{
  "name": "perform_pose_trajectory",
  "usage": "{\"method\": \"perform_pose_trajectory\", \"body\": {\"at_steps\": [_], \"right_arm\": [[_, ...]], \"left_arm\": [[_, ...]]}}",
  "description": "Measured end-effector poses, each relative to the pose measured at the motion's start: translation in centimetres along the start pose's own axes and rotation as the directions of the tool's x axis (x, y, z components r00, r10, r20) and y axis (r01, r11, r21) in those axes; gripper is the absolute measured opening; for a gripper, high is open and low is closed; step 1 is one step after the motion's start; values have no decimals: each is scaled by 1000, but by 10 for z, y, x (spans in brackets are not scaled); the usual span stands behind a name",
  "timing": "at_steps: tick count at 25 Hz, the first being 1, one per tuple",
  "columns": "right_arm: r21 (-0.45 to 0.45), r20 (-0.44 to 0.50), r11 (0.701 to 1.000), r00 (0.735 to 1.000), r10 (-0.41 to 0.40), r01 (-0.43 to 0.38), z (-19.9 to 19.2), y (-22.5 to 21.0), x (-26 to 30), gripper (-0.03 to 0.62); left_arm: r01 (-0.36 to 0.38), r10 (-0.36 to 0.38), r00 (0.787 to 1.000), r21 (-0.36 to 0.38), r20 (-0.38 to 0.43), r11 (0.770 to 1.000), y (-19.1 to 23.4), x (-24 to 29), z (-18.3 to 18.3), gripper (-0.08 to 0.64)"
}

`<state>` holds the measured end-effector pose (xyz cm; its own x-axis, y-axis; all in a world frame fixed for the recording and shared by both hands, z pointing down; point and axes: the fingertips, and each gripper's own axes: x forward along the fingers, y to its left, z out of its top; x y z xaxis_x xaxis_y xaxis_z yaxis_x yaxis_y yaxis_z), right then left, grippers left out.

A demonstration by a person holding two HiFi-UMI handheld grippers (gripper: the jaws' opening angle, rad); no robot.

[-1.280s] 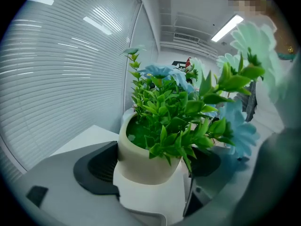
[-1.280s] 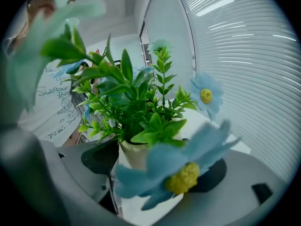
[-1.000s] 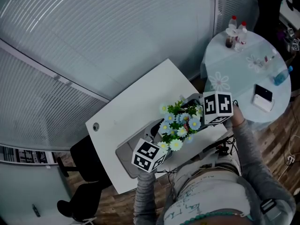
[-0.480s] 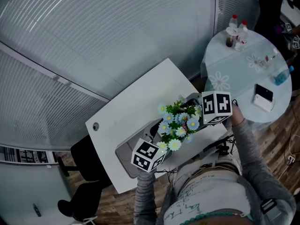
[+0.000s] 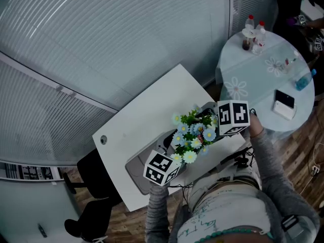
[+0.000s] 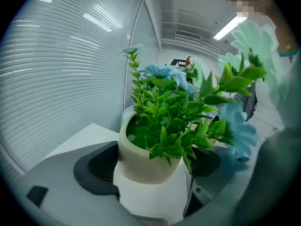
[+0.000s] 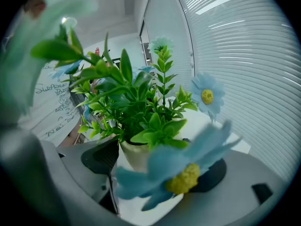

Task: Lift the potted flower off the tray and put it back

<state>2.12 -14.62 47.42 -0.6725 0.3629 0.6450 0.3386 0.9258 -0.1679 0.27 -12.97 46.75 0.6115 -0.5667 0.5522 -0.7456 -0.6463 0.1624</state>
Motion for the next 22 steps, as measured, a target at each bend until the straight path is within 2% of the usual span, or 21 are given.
{"method": "perform_pose_trajectory", "body": {"at_steps": [22], "right_arm": [[16, -50, 1000, 999, 0, 0, -49, -9, 36, 397]], "left_arm": [[25, -25, 997, 0, -76, 1000, 7, 37, -49, 443]]}}
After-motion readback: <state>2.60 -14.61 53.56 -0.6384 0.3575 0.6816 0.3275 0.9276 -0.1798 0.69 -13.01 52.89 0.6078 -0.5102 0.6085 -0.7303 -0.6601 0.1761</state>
